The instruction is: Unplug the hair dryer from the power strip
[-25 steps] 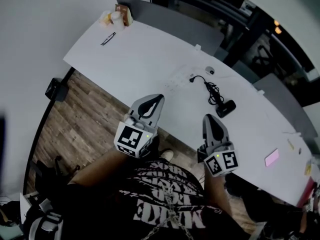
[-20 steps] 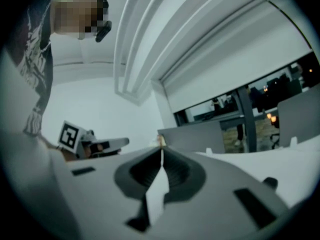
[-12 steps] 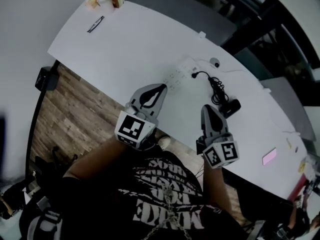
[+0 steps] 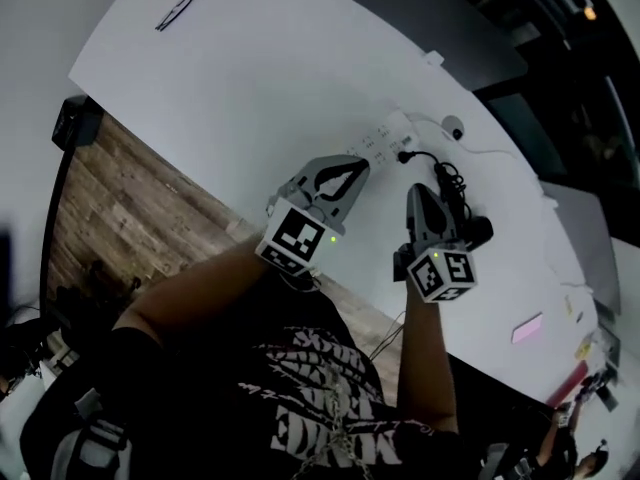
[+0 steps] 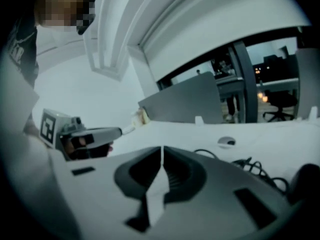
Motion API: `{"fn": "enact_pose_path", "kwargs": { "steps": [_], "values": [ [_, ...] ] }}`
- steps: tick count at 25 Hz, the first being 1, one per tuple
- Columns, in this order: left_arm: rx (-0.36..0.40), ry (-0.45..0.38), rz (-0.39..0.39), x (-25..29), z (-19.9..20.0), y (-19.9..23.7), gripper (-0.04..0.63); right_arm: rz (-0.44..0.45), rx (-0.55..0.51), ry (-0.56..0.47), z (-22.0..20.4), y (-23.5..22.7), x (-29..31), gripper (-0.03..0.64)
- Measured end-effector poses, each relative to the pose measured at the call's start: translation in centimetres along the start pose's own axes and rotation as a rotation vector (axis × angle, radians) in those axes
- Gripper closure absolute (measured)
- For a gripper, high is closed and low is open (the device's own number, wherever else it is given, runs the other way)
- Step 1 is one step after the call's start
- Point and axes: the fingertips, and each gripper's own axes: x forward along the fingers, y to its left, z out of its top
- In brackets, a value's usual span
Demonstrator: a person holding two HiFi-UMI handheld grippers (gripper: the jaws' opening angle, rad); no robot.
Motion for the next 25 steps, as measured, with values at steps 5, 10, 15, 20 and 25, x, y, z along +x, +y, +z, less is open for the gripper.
{"fn": "enact_pose_path", "kwargs": {
  "steps": [5, 10, 15, 20, 25],
  "values": [
    [-0.04, 0.075, -0.04, 4.0, -4.1, 1.0, 0.569, 0.021, 0.079, 0.111, -2.7, -2.6, 3.9, 0.518],
    [-0.124, 0.168, -0.09, 7.3, -8.1, 0.7, 0.569, -0.01, 0.131, 0.167, -3.8, -5.7, 6.7, 0.42],
    [-0.056, 0.296, -0.173, 8.8, -11.4, -0.9, 0.569, -0.05, 0.221, 0.112, -3.6, -7.6, 9.1, 0.43],
    [0.104, 0.404, -0.209, 9.3, -12.5, -2.1, 0.569, -0.026, 0.267, -0.023, -0.8, -7.4, 9.3, 0.541],
    [0.143, 0.463, -0.209, 9.5, -13.3, -2.3, 0.569, 0.102, 0.209, -0.087, 0.7, -5.1, 9.7, 0.541]
  ]
}}
